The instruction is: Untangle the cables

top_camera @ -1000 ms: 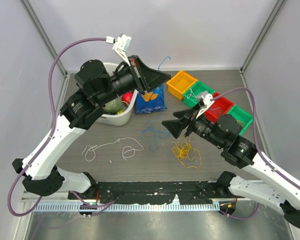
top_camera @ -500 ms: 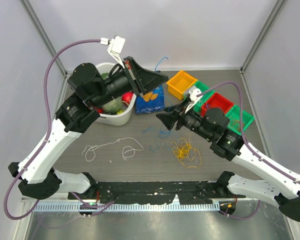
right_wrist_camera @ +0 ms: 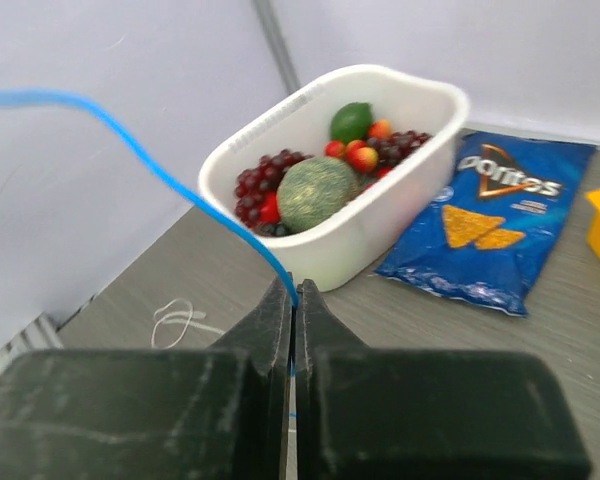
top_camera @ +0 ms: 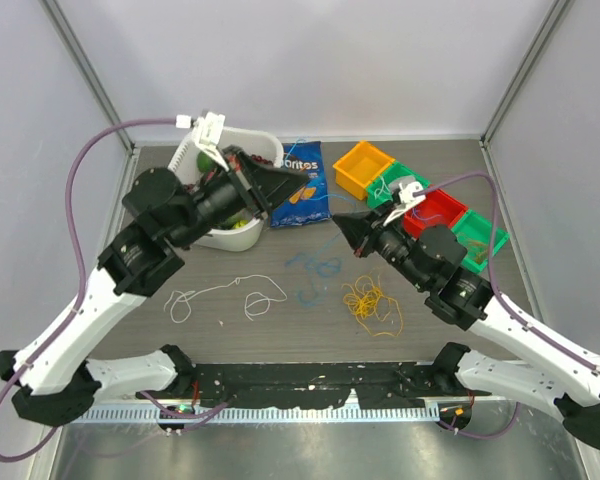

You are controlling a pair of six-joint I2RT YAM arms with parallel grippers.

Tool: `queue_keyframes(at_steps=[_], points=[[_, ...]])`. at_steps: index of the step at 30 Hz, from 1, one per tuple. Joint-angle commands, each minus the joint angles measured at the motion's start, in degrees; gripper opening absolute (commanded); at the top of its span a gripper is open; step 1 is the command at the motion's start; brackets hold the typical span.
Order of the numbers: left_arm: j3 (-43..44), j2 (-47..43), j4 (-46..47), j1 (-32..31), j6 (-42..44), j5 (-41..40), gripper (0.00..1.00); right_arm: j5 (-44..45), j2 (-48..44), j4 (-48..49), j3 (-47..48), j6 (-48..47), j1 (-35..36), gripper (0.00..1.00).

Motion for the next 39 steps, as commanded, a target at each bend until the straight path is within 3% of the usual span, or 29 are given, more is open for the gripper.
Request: queue_keyframes(at_steps=[1, 3, 7, 8, 13, 14, 19, 23, 25, 34, 39], points=[[-15.3, -8.7, 6.1, 0.2, -0.4, -12.4, 0.0, 20.0, -2.3, -3.0, 5.0, 5.2, -0.4, 0.01], [-23.4, -10.1, 7.3, 0.2, -4.1, -14.0, 0.0, 24.5, -2.2, -5.5, 8.1, 6.7, -2.3, 0.01], [-35.0, -5.3, 18.2, 0.2, -13.0, -10.8, 0.0, 17.2, 0.0, -8.9, 12.2, 11.8, -10.4, 0.01], [-36.1, -2.5, 20.5, 0.2, -15.0, -9.7, 0.0, 13.7, 1.1, -8.9, 12.8, 13.0, -13.2, 0.01], [-34.1, 11.5, 31.0, 0.3, -19.8, -0.6, 0.01, 14.7, 4.4, -11.0, 14.4, 14.7, -17.9, 0.01], [-33.7, 13.2, 31.3, 0.4, -20.2, 0.0, 0.06, 14.9, 5.3, -11.6, 15.1, 14.8, -19.2, 0.01], [-37.3, 15.8, 37.7, 1.4, -21.8, 4.1, 0.56, 14.1, 8.8, -13.9, 18.9, 13.6, -27.4, 0.01], [-43.0, 13.1, 40.1, 3.0, -21.5, 5.8, 0.78, 14.6, 13.3, -14.9, 22.4, 10.0, -32.5, 0.01], [-45.4, 11.0, 40.1, 3.7, -20.0, 7.1, 0.85, 15.8, 15.3, -14.2, 23.8, 8.3, -34.8, 0.01], [-50.5, -0.4, 26.4, 4.2, -7.7, 6.2, 0.85, 12.4, 27.8, -10.0, 31.4, 6.4, -49.1, 0.01], [-51.8, -5.0, 21.5, 4.2, -4.1, 2.3, 0.85, 15.5, 27.4, -6.8, 28.3, 4.0, -50.2, 0.01]])
